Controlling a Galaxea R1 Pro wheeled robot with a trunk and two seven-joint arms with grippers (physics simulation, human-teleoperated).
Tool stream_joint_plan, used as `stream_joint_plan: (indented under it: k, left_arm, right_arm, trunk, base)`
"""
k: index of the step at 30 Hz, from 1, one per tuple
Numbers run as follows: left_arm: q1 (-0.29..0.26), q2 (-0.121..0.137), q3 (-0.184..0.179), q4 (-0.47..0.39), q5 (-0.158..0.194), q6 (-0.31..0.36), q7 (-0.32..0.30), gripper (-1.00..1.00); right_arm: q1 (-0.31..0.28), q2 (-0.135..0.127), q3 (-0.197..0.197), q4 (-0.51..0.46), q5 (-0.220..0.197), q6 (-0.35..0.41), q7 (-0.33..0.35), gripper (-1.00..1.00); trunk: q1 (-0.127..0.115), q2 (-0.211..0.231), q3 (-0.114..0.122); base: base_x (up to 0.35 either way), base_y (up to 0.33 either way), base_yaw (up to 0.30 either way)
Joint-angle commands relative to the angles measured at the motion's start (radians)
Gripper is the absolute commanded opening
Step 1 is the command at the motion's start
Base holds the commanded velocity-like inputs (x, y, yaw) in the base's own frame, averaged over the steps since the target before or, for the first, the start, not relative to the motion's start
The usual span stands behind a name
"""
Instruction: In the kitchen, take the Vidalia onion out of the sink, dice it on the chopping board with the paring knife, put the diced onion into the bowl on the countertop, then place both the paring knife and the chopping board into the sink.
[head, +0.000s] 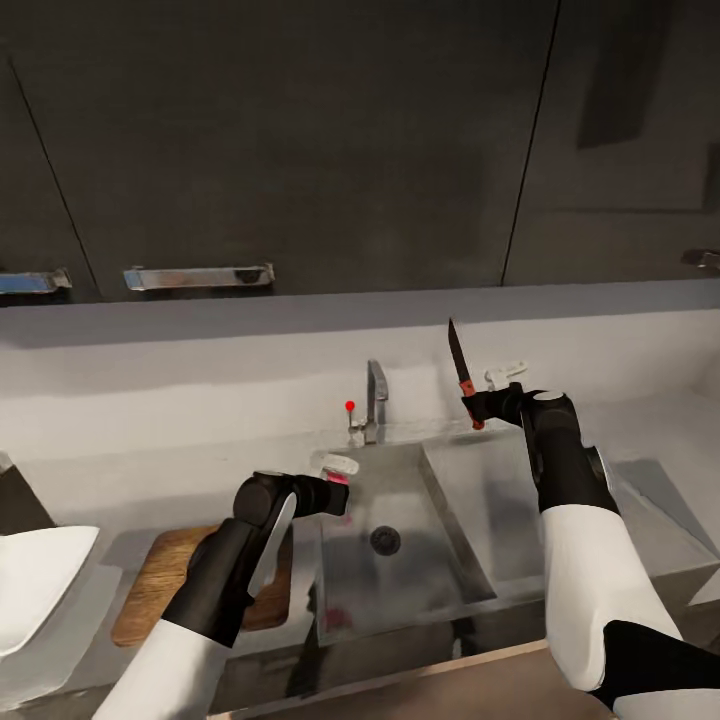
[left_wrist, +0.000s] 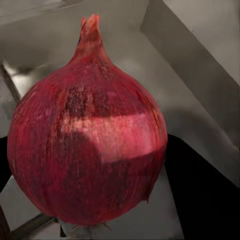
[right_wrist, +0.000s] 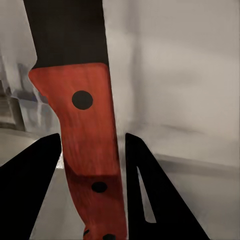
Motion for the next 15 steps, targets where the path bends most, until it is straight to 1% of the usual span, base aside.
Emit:
stream_joint_plan:
  k: [1, 5, 8, 15]
  left_arm:
    - [-0.001, 0.000, 0.000, -0.001, 0.002, 0.004, -0.002, -1.00]
    - [-0.001, 0.000, 0.000, -0.001, 0.002, 0.004, -0.002, -1.00]
    - [-0.001, 0.000, 0.000, -0.001, 0.002, 0.004, -0.002, -1.00]
    - [-0.001, 0.000, 0.000, 0.001, 0.002, 0.004, -0.002, -1.00]
  right_arm:
    - [-0.001, 0.001, -0.004, -0.001, 0.010, 0.001, 0.010, -1.00]
    - [-0.001, 0.001, -0.004, -0.001, 0.010, 0.001, 0.010, -1.00]
    - [-0.001, 0.001, -0.004, -0.001, 0.010, 0.001, 0.010, -1.00]
    - [-0.001, 0.001, -0.004, -0.001, 0.010, 0.001, 0.010, -1.00]
  trunk:
    - [0.001, -0.002, -0.002]
    - [0.001, -0.002, -0.002]
    - [0.001, -0.002, -0.002]
    - [0.001, -0.002, -0.002]
  base:
    - [-0.034, 0.251, 0.000]
    - [-0.079, 0.248, 0.000]
    - [-0.129, 0.179, 0.000]
    - [-0.040, 0.039, 0.005]
